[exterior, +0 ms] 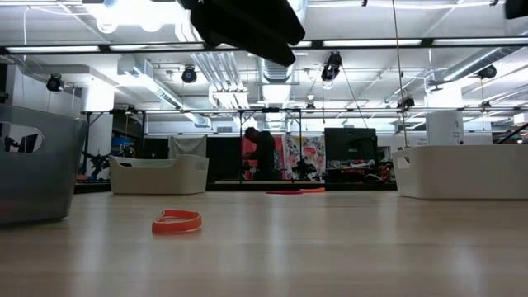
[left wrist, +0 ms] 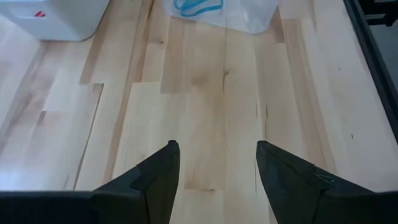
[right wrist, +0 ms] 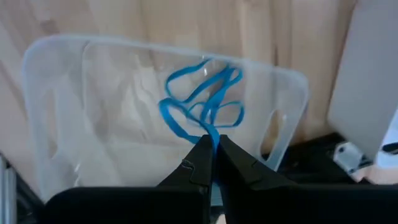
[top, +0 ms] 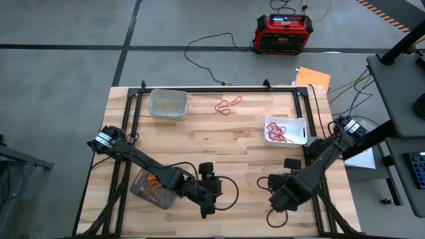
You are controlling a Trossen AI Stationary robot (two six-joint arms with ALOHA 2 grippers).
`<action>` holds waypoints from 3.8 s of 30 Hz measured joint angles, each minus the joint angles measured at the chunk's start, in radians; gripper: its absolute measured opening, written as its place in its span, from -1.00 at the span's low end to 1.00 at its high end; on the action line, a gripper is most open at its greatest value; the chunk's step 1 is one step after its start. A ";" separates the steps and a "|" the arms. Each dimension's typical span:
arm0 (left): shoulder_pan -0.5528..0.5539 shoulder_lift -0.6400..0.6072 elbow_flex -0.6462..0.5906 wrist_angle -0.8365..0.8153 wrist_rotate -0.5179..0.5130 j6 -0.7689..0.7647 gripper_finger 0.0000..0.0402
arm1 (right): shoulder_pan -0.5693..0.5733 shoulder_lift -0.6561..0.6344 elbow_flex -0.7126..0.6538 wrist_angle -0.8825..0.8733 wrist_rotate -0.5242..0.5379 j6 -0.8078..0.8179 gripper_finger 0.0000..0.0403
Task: Sort rubber bands into baskets
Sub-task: Put the blue rubber band into the transparent bin, then put the orange rubber band into the black bin
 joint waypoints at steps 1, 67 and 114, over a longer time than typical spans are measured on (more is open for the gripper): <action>0.000 0.000 -0.001 -0.003 0.000 -0.005 -0.02 | 0.014 0.000 -0.002 0.004 -0.011 0.015 -0.96; 0.087 0.001 -0.217 -0.190 0.318 0.182 -0.13 | -0.092 -0.337 -0.333 1.017 0.574 -0.727 -0.16; 0.080 0.049 -0.042 -0.209 0.269 0.292 -1.00 | -0.089 -0.265 -0.455 1.365 0.565 -0.718 -0.16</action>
